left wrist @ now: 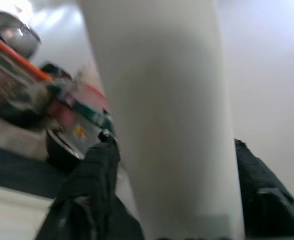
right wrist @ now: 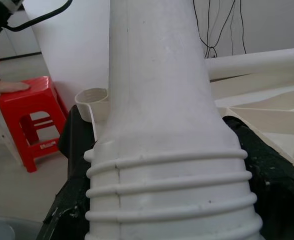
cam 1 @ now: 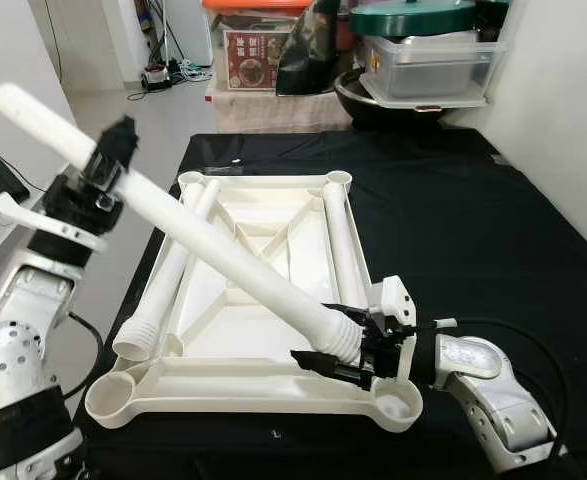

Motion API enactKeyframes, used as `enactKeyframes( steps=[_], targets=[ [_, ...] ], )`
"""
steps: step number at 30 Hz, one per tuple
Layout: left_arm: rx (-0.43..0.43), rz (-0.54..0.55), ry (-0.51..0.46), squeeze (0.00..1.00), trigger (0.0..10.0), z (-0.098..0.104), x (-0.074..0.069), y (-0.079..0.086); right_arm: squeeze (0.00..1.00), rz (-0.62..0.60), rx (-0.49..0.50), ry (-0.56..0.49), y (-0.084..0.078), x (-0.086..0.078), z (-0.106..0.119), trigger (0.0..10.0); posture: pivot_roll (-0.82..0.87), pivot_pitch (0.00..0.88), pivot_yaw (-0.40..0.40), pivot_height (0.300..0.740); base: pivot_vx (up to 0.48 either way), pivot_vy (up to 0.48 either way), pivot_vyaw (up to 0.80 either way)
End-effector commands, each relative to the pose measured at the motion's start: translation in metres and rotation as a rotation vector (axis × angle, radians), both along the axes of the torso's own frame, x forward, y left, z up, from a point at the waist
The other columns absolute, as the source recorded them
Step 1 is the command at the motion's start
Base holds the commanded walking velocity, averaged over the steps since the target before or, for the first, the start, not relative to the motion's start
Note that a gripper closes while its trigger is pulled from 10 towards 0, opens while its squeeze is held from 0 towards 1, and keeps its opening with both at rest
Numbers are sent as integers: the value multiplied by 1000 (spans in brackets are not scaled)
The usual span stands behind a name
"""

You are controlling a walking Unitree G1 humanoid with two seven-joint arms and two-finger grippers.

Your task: Building children table

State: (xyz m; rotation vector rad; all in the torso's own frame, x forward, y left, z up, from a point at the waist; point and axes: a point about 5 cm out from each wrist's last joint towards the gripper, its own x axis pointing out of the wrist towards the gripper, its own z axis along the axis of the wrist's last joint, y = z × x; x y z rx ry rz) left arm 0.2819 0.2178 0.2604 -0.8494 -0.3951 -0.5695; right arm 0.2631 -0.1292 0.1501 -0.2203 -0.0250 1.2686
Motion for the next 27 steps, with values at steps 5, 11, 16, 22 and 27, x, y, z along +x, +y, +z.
enactKeyframes(
  steps=[5, 11, 16, 22, 27],
  targets=[
    [13, -183, 2, 0, 0, -3, -12, -31, 0, 86, -30, -96, 8, 4, 10, 0, -13, 0, -12, 740, 0, 0, 0],
    [51, -196, -62, 0, 0, 9, -28, -33, 0, 69, -49, -131, 0, 12, 13, 0, -7, 0, -20, 740, 0, 0, 0],
    [108, -134, -95, 0, 0, 23, -29, -23, 0, -67, -112, -104, -8, 25, 6, 10000, -2, 0, -22, 740, 0, 0, 0],
    [173, -83, -93, 0, 0, 29, -32, -15, 1000, -121, -109, -41, -22, 32, 7, 10000, -2, 0, -23, 740, 0, 0, 0],
    [208, -8, -102, 0, 0, 33, -38, -1, 1000, -58, -80, 52, -53, 28, 28, 10000, -6, 0, -23, 740, 0, 0, 0]
  ],
)
